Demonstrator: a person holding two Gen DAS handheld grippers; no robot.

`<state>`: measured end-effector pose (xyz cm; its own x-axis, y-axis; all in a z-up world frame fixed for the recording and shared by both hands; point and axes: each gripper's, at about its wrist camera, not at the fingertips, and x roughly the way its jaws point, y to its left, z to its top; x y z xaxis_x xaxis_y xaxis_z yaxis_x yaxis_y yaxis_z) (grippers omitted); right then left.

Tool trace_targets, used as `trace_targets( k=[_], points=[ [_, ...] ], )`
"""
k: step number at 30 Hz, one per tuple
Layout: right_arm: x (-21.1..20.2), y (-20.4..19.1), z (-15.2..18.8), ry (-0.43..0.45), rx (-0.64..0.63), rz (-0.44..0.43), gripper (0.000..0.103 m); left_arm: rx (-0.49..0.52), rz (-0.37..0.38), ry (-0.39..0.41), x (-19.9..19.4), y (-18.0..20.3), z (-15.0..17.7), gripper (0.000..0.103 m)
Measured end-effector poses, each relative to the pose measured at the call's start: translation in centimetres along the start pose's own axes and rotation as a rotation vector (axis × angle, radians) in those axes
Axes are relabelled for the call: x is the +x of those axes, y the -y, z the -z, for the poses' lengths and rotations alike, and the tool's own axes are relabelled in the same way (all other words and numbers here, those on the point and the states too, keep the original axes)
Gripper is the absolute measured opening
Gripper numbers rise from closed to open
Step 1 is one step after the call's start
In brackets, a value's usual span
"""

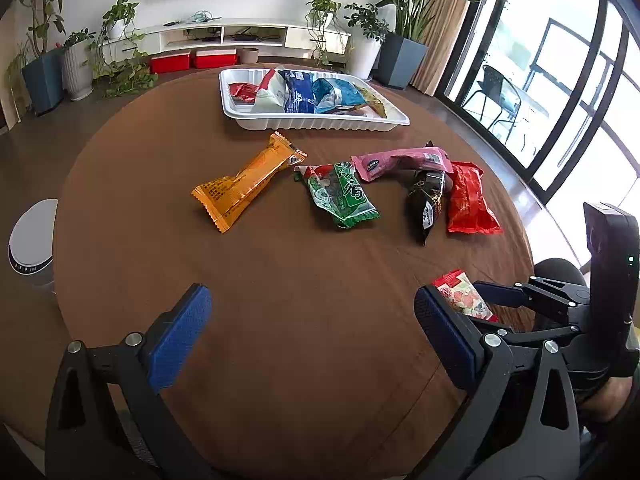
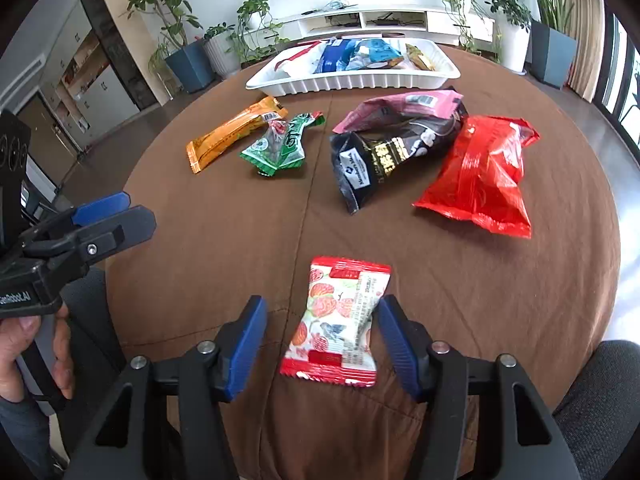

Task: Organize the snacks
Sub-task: 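Grasp the red-white candy packet with the right tool, then grasp the orange bar with the left tool while the right tool holds the candy packet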

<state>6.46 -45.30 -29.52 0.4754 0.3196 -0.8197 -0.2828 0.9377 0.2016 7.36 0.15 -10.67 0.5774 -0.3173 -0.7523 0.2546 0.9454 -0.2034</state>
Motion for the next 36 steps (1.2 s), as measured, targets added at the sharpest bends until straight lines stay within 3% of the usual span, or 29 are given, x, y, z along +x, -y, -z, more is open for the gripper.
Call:
trace_targets(
  k=[8, 10, 19, 31, 36],
  points=[
    [0.2, -0.7, 0.0, -0.015, -0.083, 0.072, 0.046, 0.003, 0.003, -0.003, 0.1, -0.1, 0.0, 0.103],
    [0.1, -0.6, -0.1, -0.025, -0.094, 0.08, 0.039, 0.007, 0.002, -0.004, 0.1, -0.1, -0.1, 0.103],
    [0.3, -1.3, -0.1, -0.088, -0.174, 0.106, 0.038, 0.054, -0.027, -0.043, 0.7, -0.8, -1.1, 0.103],
    [0.1, -0.9, -0.1, -0.112, -0.174, 0.066, 0.035, 0.294, -0.058, -0.186, 5.3, -2.1, -8.5, 0.102],
    [0.0, -0.7, -0.2, -0.111, -0.168, 0.046, 0.035, 0.369, -0.036, -0.28, 8.9, -2.3, -11.4, 0.09]
  ],
)
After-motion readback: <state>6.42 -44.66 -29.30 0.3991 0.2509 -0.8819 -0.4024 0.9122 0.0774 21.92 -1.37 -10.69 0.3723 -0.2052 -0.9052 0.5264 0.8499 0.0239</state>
